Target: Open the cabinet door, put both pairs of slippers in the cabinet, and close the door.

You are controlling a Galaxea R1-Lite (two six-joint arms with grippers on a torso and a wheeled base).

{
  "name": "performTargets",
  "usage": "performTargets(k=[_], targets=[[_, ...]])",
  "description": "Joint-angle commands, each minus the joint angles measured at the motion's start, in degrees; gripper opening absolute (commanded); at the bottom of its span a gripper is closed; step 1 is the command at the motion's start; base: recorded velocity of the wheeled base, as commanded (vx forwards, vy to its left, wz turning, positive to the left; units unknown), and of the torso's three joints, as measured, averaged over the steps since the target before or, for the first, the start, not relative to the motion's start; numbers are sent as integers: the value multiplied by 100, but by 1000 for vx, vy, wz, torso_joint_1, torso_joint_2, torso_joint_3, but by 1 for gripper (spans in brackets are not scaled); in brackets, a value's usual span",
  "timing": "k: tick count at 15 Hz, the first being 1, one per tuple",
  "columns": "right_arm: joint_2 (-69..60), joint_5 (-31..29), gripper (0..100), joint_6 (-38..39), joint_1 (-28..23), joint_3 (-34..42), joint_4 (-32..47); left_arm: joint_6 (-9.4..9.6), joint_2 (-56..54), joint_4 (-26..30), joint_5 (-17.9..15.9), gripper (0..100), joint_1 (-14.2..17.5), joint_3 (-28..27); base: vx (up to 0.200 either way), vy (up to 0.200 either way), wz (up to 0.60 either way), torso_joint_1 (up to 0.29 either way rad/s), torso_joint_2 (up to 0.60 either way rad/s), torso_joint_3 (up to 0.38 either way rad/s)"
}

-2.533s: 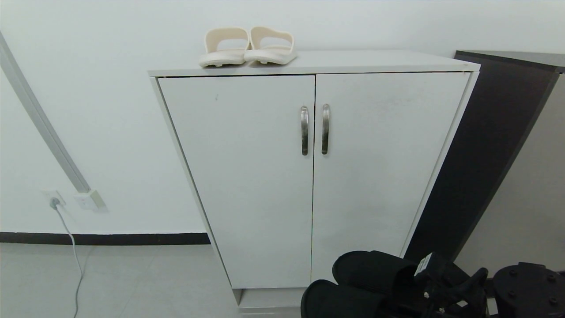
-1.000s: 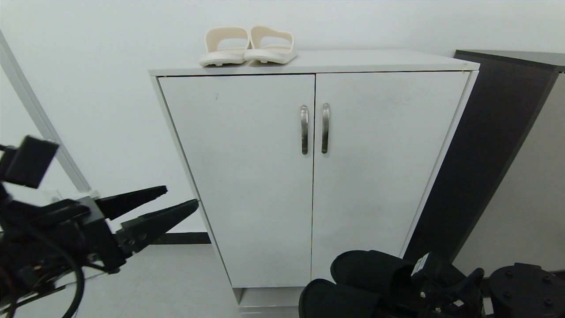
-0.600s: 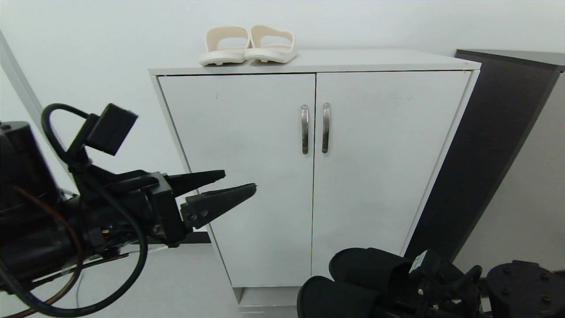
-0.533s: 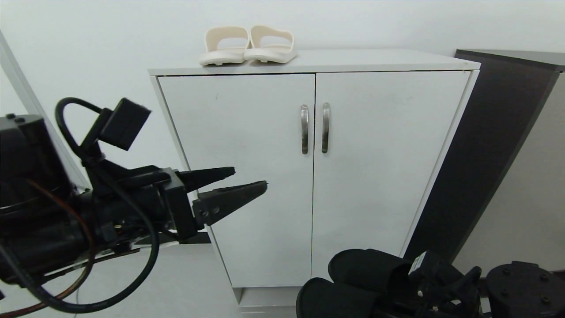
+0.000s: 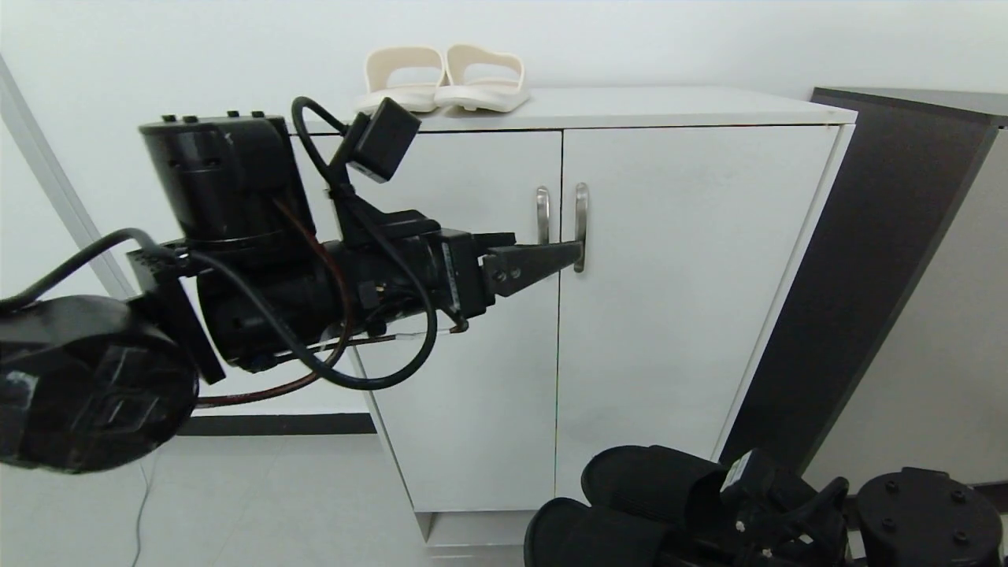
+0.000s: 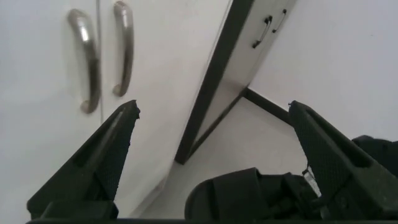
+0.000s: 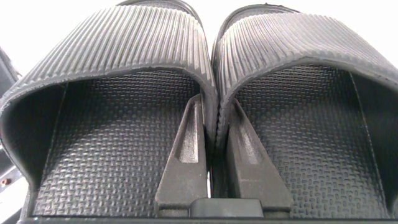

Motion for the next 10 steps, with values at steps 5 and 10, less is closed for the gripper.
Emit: performTargets(k=[5, 10], targets=[[22, 4, 0, -1, 34, 32, 11, -138, 1019, 155, -662, 100, -107, -1077, 0, 0, 0, 0, 0, 0], [39, 13, 0, 8, 34, 75, 11, -252, 1766, 164, -635, 100, -81, -2035, 0, 0, 0, 0, 0, 0]])
